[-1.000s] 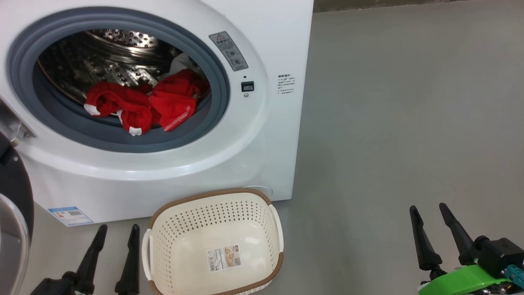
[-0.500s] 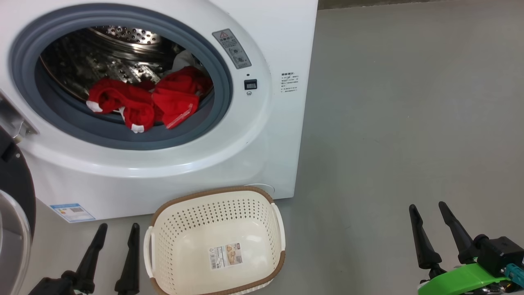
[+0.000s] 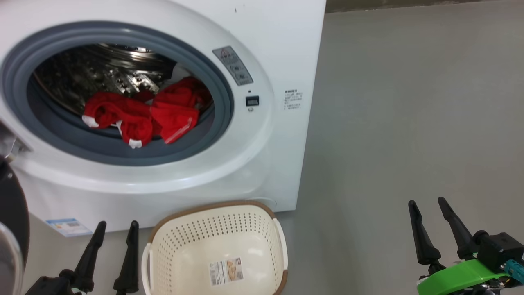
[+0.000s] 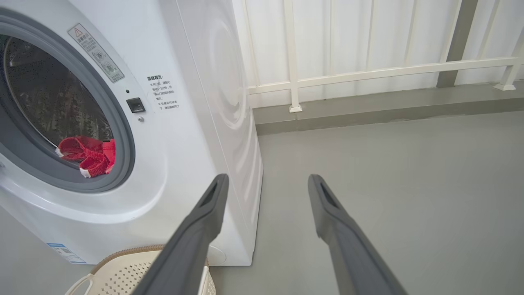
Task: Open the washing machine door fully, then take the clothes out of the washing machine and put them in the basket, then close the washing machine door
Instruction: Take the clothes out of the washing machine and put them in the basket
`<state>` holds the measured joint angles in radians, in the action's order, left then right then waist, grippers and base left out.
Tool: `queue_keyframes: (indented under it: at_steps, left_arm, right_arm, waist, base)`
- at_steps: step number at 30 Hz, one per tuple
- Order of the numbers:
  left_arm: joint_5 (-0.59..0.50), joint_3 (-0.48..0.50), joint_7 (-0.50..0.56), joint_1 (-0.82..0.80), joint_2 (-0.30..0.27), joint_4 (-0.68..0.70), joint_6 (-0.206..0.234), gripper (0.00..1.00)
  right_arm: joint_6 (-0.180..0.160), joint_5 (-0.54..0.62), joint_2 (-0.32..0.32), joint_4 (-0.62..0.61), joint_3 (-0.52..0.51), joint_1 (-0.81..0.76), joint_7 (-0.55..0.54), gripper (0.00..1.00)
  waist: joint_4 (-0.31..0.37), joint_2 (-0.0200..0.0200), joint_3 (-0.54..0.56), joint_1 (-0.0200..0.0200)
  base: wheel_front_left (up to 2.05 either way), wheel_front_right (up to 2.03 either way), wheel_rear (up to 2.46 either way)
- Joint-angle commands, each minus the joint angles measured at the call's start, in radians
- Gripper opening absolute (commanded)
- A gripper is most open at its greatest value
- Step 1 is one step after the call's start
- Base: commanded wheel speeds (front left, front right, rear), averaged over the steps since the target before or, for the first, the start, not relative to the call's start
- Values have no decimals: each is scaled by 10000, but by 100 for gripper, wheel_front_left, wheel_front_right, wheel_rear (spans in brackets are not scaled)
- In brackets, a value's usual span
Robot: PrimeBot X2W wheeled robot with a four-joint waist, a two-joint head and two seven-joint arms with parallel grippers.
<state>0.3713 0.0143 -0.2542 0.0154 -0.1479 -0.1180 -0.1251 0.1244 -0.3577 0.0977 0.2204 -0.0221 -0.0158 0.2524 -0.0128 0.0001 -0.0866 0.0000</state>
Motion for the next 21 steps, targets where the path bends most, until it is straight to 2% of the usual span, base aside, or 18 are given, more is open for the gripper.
queue_keyframes:
  at_steps: [1,9,21]
  left_arm:
    - [54,336,-76,-467,-256,257,-56,100]
    - [12,217,-76,-435,-293,208,-56,100]
    - [-72,153,-76,-457,-274,-69,-56,100]
  right_arm:
    - [63,159,148,-238,215,334,94,100]
    - [63,157,141,-222,222,353,94,100]
    - [63,153,127,-224,278,361,94,100]
  waist:
    - [3,-1,-9,0]
    - [13,-1,-49,0]
    - [57,-1,-93,0]
  base:
    - [144,-149,6]
    - [109,-110,1]
    - [10,-10,0]
